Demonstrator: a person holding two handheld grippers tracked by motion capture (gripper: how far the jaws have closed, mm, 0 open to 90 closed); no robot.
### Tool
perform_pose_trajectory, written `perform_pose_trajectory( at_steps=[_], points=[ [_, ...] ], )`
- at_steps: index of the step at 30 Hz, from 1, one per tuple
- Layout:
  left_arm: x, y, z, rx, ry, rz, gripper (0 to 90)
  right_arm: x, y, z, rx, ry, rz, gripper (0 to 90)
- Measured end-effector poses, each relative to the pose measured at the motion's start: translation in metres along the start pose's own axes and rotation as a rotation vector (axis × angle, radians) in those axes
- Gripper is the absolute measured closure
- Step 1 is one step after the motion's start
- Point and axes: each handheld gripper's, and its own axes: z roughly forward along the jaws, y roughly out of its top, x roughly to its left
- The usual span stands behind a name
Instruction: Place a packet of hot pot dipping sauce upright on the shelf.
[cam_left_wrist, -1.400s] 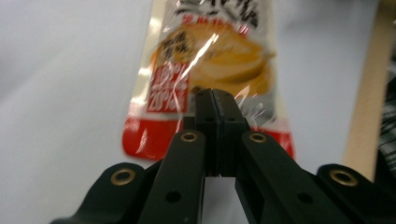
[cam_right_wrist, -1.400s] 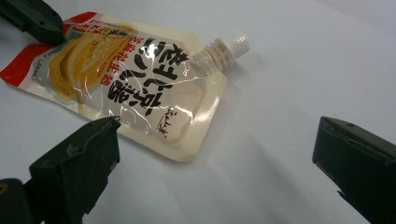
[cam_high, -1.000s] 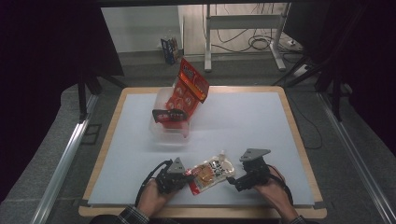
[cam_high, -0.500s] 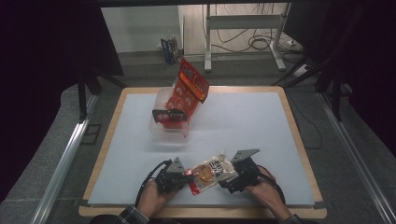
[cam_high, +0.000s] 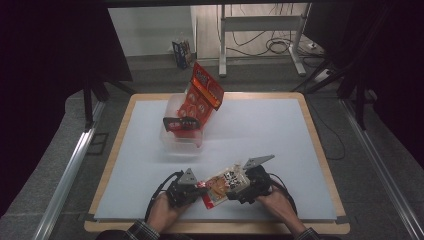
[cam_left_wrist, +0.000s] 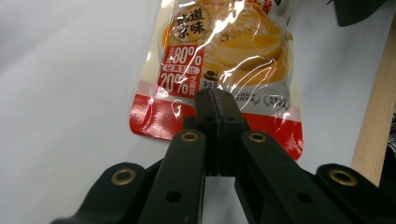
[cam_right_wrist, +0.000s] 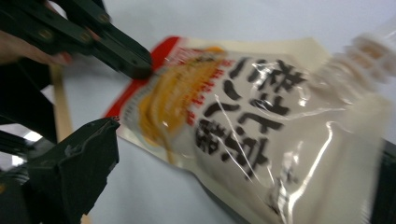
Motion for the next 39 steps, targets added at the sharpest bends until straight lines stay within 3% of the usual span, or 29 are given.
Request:
perform_pose_trajectory(
  at_steps=[3, 7, 9, 11, 12, 18, 21, 24, 26, 30, 39],
  points=[
    [0.001, 0.0, -0.001, 0.015, 0.004, 0.018, 90.0, 0.004, 0.006, 0.004, -0.007, 0.046, 0.007, 2.3],
    [-0.001, 0.0, -0.001, 0.01, 0.007, 0.014, 90.0, 0.01, 0.014, 0.006, -0.007, 0.04, -0.021, 2.8],
    [-0.001, 0.001, -0.001, 0.01, 0.01, 0.017, 90.0, 0.011, 0.018, 0.005, -0.019, 0.058, 0.008, 4.6],
    [-0.001, 0.001, -0.001, 0.011, 0.015, 0.021, 90.0, 0.013, 0.02, 0.005, -0.025, 0.07, 0.006, 7.7],
    [-0.001, 0.001, -0.001, 0.017, 0.017, 0.029, 90.0, 0.014, 0.022, 0.005, -0.024, 0.071, 0.008, 10.5],
    [-0.003, 0.002, -0.002, 0.02, 0.025, 0.048, 89.4, 0.019, 0.029, 0.0, -0.033, 0.009, 0.003, 49.5],
    [-0.004, 0.001, -0.003, 0.023, 0.031, 0.083, 82.1, 0.015, 0.031, -0.002, -0.046, 0.017, 0.013, 66.8],
    [-0.005, 0.002, -0.005, 0.031, 0.042, 0.097, 76.9, 0.013, 0.034, -0.004, -0.052, 0.025, 0.005, 74.3],
    [-0.005, 0.002, -0.007, 0.034, 0.054, 0.103, 72.4, 0.016, 0.036, -0.004, -0.048, 0.016, -0.009, 76.2],
    [-0.008, 0.001, -0.013, 0.019, 0.084, 0.107, 53.1, 0.021, 0.044, -0.007, -0.047, 0.018, -0.035, 79.1],
    [-0.006, -0.011, -0.038, -0.094, 0.081, 0.023, 25.8, 0.022, 0.059, -0.018, -0.061, 0.002, -0.082, 84.8]
  ],
)
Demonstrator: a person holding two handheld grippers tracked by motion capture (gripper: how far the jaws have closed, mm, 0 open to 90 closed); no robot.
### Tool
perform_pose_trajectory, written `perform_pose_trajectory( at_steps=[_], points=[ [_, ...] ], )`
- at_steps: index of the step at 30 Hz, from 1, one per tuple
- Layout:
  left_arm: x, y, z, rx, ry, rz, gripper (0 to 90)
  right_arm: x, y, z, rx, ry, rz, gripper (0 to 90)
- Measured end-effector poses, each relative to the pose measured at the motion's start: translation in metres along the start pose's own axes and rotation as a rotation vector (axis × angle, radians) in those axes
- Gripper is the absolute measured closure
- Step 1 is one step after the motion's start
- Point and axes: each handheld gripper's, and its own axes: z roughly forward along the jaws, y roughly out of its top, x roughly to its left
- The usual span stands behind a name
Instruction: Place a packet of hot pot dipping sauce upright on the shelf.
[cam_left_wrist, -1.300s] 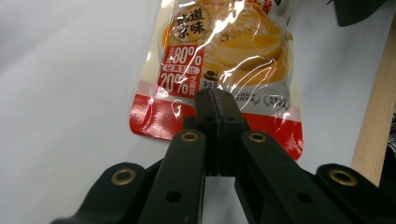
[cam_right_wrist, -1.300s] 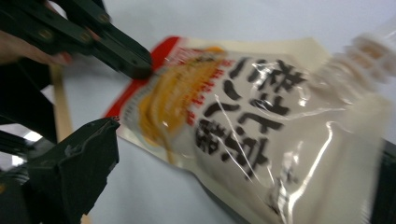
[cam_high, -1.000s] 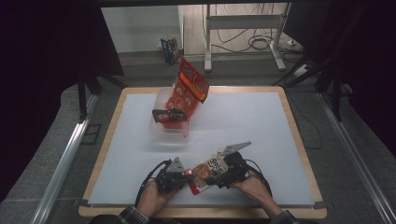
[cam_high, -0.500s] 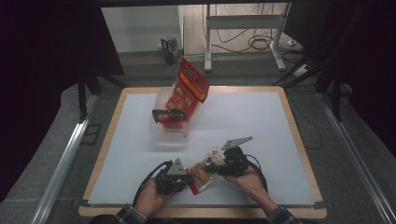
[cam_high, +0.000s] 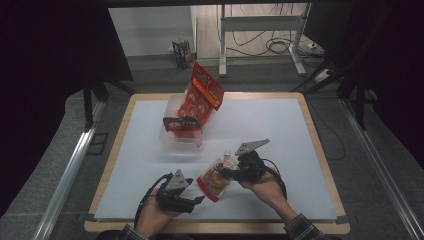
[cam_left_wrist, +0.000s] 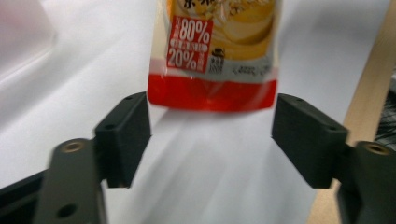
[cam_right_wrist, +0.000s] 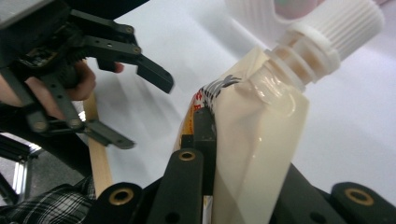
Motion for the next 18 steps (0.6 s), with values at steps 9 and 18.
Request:
perform_pose_trajectory(
  at_steps=[9, 18],
  points=[
    [0.0, -0.01, -0.013, -0.024, 0.04, -0.022, 10.7, -0.005, 0.016, -0.017, -0.031, -0.04, -0.024, 85.4],
    [0.0, -0.013, -0.015, -0.02, 0.095, -0.034, 3.3, -0.01, 0.038, -0.033, -0.067, -0.08, -0.052, 85.9]
  ],
)
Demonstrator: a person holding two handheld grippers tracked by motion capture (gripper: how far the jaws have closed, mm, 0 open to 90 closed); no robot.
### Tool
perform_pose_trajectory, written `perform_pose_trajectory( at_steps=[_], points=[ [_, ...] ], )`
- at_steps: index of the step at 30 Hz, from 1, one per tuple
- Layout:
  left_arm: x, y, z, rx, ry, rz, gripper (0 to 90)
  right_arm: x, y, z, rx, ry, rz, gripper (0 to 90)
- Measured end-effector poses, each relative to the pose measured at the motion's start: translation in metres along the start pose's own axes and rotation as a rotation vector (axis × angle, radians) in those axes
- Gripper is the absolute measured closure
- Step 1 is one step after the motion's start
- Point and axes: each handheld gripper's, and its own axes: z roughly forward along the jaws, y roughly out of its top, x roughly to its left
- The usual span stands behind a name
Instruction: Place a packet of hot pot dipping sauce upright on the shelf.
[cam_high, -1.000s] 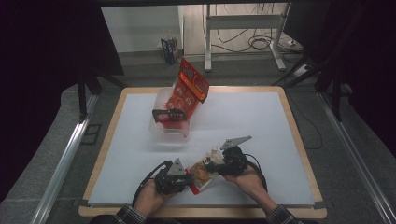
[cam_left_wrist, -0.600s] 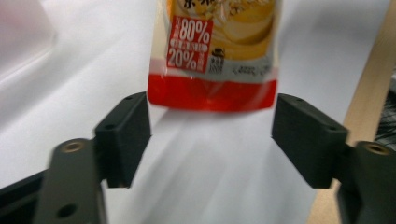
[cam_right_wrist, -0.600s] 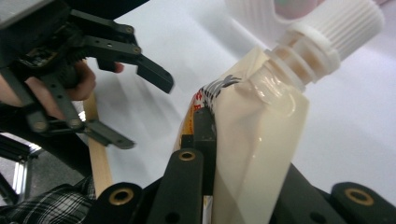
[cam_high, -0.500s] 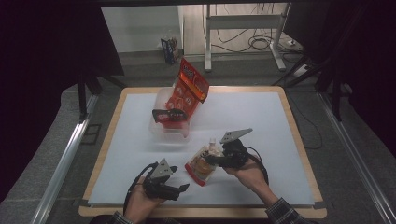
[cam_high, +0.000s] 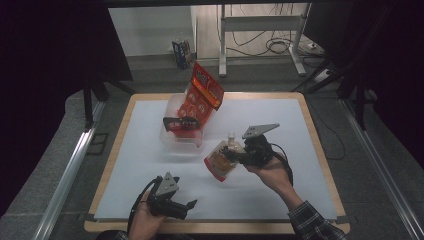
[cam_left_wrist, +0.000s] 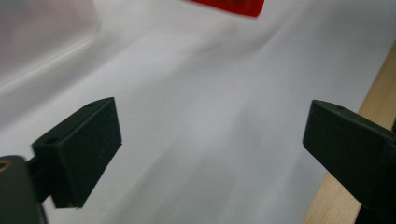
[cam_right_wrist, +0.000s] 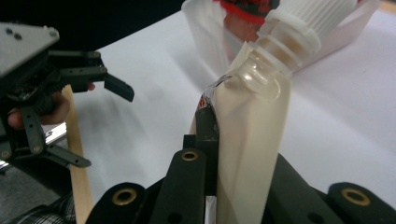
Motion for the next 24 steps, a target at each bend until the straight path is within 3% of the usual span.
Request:
perform_pose_trajectory(
  at_steps=[10, 24],
  points=[
    [0.005, -0.004, -0.004, -0.012, 0.022, -0.034, 0.2, -0.012, 0.031, -0.003, -0.013, -0.02, -0.039, 86.5],
    [0.003, -0.005, 0.0, 0.02, 0.019, -0.015, 0.0, -0.027, 0.057, 0.028, 0.043, -0.034, -0.106, 86.7]
  ],
)
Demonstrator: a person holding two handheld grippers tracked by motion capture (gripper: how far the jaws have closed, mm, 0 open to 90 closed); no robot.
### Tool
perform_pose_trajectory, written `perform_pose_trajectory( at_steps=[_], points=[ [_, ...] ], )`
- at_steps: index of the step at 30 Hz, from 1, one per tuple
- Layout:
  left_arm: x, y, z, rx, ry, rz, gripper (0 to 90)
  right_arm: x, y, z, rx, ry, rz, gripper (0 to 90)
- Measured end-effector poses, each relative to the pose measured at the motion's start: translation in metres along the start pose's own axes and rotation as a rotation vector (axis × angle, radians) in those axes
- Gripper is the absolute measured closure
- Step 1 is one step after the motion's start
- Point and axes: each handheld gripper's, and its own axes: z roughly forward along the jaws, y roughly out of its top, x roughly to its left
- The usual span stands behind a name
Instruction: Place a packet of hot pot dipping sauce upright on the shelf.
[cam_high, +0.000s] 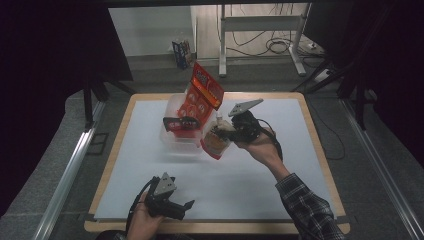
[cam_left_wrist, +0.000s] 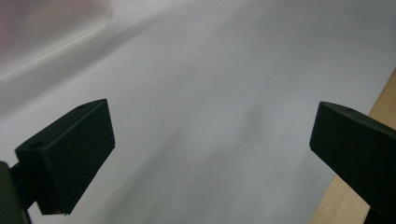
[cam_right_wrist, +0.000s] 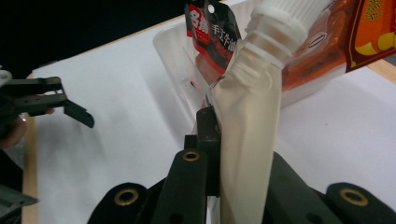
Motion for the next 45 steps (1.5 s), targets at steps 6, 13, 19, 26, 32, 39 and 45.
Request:
perform_pose_trajectory(
  at_steps=[6, 13, 19, 26, 32, 39, 45],
  points=[
    [-0.001, 0.0, 0.001, 0.01, -0.006, 0.004, 0.0, -0.001, 0.009, 0.012, 0.009, 0.005, -0.021, 86.7],
    [-0.002, 0.0, 0.002, 0.021, -0.007, 0.023, 0.0, 0.001, 0.02, 0.026, 0.024, 0.004, -0.042, 86.8],
    [-0.002, 0.0, 0.002, 0.016, -0.006, 0.02, 0.2, 0.005, 0.03, 0.034, 0.006, 0.006, -0.06, 86.8],
    [-0.003, 0.0, 0.003, 0.022, -0.006, 0.029, 0.2, 0.011, 0.041, 0.044, -0.009, 0.011, -0.081, 87.0],
    [-0.003, 0.0, 0.003, 0.025, -0.006, 0.032, 0.3, 0.015, 0.05, 0.055, -0.016, 0.026, -0.092, 87.1],
    [-0.003, 0.0, 0.002, 0.023, -0.004, 0.032, 0.3, 0.022, 0.058, 0.07, -0.018, 0.056, -0.094, 87.1],
    [-0.002, 0.0, 0.001, 0.019, -0.002, 0.03, 0.3, 0.023, 0.059, 0.088, 0.017, 0.062, -0.099, 87.1]
  ],
)
